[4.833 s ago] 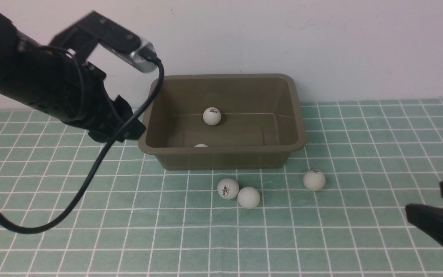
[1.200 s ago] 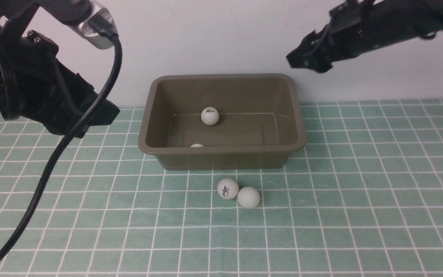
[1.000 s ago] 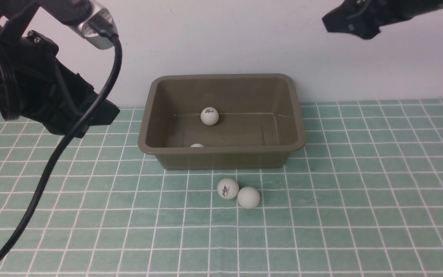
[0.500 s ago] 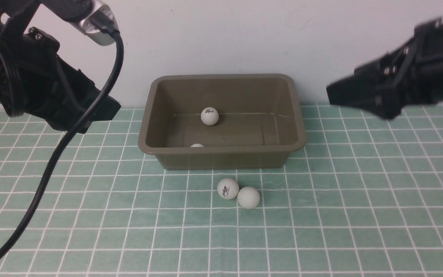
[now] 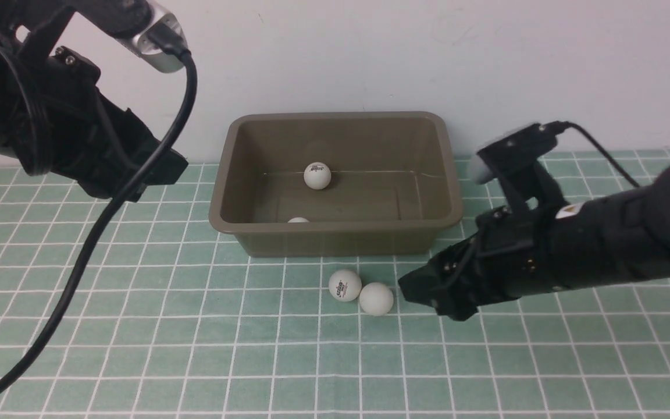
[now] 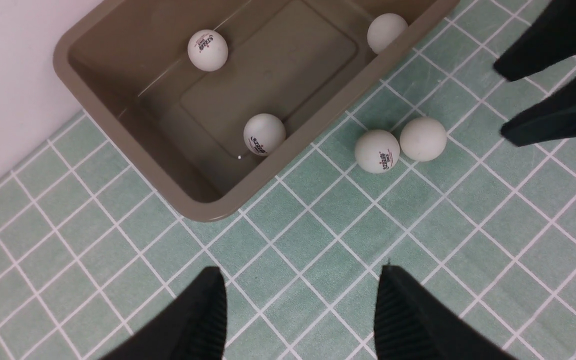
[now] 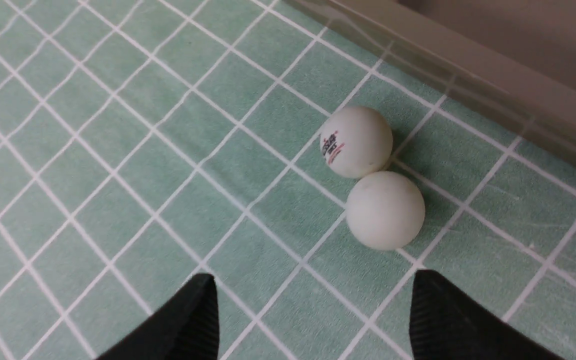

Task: Put the table tennis balls in the box on the green coffee tablecloth.
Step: 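Reach for and grasp a ping pong ball on the table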

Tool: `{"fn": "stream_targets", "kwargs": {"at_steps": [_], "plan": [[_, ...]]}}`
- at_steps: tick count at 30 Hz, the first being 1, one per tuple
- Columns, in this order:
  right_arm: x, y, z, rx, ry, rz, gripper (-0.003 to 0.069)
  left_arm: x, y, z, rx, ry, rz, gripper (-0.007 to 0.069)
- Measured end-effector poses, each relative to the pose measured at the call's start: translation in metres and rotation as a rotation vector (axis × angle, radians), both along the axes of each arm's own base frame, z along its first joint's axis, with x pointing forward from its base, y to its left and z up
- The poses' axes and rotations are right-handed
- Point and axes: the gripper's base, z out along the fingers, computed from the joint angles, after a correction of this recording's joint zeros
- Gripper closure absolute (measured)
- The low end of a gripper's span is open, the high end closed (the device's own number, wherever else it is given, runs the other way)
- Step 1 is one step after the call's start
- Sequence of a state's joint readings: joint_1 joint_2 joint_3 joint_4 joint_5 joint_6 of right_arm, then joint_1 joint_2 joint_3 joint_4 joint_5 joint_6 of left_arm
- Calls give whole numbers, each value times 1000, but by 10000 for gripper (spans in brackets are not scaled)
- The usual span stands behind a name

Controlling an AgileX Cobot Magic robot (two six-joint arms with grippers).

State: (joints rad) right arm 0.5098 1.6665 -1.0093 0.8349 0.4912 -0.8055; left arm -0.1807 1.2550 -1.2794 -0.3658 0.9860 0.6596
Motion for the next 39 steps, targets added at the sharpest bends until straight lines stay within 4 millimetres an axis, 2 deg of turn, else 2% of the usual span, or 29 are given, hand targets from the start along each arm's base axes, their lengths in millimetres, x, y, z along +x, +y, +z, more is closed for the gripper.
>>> {"fn": "stream_targets", "kwargs": {"at_steps": [9,26,30,32,36,39], "plan": [[35,19,-44,-37,71,-24,195,0,0,0,1,3,-1,262],[46,23,-76,-90,94,-13,197,0,0,0,1,4,-1,262],[47,24,-77,-92,78,-6,249,0,0,0,1,4,-1,262],[48,24,-77,-84,80,-13,321,0,0,0,1,4,-1,262],[48,24,-77,-89,73,-3,320,0,0,0,1,4,-1,262],[44,24,-63,-84,57,35,320,0,0,0,1,4,-2,262]]}}
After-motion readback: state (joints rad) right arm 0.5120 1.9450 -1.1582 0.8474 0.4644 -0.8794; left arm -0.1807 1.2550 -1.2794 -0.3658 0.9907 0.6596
